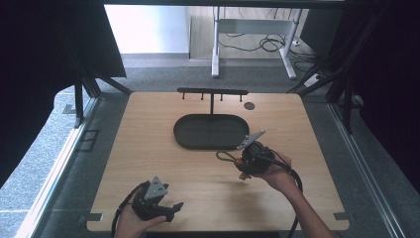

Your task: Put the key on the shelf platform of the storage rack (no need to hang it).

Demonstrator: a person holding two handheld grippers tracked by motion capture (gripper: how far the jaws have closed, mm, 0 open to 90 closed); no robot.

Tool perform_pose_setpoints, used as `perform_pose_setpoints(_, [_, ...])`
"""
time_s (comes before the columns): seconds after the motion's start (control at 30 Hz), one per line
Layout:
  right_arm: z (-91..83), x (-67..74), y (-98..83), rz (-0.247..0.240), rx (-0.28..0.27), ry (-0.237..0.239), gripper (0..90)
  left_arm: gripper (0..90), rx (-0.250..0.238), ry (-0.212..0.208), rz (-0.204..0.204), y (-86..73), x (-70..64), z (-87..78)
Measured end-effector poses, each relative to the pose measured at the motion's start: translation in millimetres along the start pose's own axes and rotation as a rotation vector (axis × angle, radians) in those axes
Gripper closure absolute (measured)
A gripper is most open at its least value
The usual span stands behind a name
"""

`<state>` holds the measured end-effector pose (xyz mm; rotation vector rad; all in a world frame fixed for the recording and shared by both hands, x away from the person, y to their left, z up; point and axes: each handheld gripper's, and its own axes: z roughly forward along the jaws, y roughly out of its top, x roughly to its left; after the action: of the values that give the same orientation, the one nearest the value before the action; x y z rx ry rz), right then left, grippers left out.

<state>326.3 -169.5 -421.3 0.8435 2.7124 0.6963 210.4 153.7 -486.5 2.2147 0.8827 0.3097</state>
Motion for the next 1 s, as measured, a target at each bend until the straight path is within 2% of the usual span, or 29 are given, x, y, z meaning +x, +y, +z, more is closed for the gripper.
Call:
perform_pose_setpoints(0.43, [5.0,-0.4,-1.1,0.002,0.009,0.004,66.7,21.8,0.020,-0.006,-0.003,-1.5,0.1,6.5])
perform_pose_setpoints(0.8, [6.5,1.9,7.4,-0.011,0.004,0.008,66.7,21.6,0.029,-0.008,-0.001,-1.9,-0.7,9.2])
perform_pose_setpoints(1.0, [6.4,1.8,7.0,-0.008,0.007,0.007,66.7,21.1,0.048,-0.007,0.001,-3.0,0.2,12.1])
